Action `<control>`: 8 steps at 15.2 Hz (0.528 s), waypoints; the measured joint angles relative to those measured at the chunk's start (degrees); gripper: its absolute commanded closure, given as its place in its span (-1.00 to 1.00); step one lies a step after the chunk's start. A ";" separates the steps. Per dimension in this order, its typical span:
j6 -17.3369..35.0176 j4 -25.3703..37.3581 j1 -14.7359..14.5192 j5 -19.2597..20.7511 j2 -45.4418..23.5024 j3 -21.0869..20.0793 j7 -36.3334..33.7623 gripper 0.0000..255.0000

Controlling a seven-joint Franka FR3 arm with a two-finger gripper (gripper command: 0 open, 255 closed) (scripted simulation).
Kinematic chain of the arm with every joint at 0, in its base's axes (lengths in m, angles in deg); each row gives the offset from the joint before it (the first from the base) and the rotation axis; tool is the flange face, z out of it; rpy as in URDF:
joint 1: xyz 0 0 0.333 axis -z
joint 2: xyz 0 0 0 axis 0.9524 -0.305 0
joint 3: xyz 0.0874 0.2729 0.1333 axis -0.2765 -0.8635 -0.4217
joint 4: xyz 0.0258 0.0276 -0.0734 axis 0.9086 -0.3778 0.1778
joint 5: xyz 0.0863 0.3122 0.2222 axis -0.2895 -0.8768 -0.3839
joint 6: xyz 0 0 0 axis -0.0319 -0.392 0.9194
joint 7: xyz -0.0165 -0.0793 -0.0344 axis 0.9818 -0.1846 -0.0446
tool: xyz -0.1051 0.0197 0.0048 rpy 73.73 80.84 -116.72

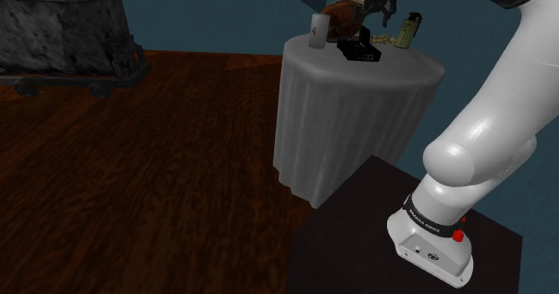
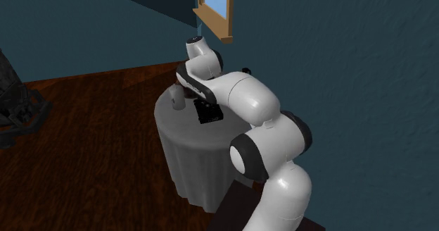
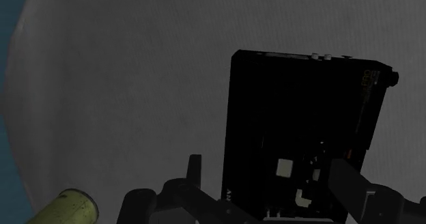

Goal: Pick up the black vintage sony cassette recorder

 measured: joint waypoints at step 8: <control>4.91 -4.99 0.25 0.42 0.01 0.25 -1.20 1.00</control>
